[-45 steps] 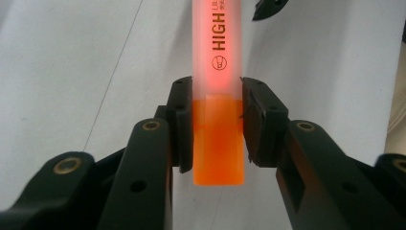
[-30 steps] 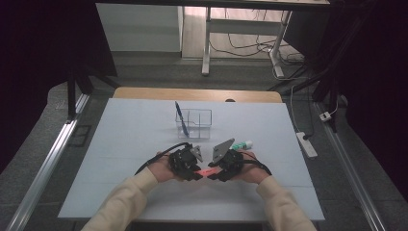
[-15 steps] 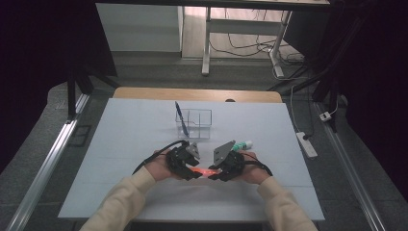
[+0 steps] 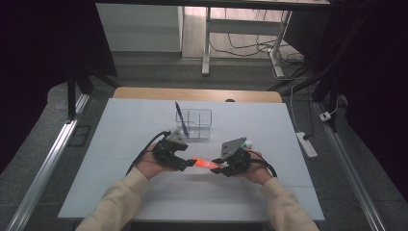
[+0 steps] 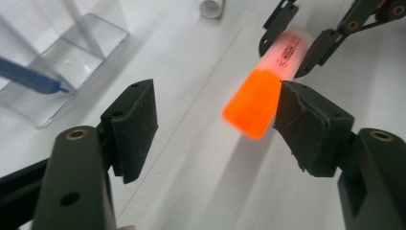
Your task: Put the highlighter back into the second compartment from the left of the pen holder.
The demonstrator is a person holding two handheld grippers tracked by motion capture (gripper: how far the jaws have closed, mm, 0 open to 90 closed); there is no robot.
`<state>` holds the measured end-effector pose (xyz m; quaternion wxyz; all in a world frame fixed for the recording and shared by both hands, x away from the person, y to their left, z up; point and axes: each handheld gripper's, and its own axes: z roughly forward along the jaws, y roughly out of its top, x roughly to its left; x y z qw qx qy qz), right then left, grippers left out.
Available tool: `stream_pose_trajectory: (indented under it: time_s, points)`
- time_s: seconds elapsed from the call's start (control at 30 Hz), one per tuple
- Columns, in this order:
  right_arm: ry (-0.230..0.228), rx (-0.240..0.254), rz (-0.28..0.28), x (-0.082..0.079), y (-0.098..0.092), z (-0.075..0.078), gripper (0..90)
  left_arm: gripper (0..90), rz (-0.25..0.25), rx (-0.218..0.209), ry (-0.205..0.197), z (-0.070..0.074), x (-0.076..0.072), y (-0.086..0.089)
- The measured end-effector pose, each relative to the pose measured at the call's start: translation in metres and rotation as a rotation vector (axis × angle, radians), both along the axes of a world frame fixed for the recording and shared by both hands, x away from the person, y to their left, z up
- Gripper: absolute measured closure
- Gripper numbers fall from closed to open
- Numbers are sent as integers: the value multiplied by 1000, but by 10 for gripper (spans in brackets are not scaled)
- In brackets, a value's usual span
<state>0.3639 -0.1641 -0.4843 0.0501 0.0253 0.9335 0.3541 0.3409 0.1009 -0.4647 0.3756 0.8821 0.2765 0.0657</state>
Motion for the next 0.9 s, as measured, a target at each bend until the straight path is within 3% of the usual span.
stream_pose_trajectory:
  time_s: [0.27,0.7,0.9]
  points:
    - [-36,76,-61,2,-9,4,660,303,33,-31,-10,-3,-1,10]
    - [-50,159,-126,3,-16,5,660,297,55,-60,-18,-8,-2,13]
    - [-38,222,-152,4,-19,6,660,297,62,-113,-16,-8,-2,15]
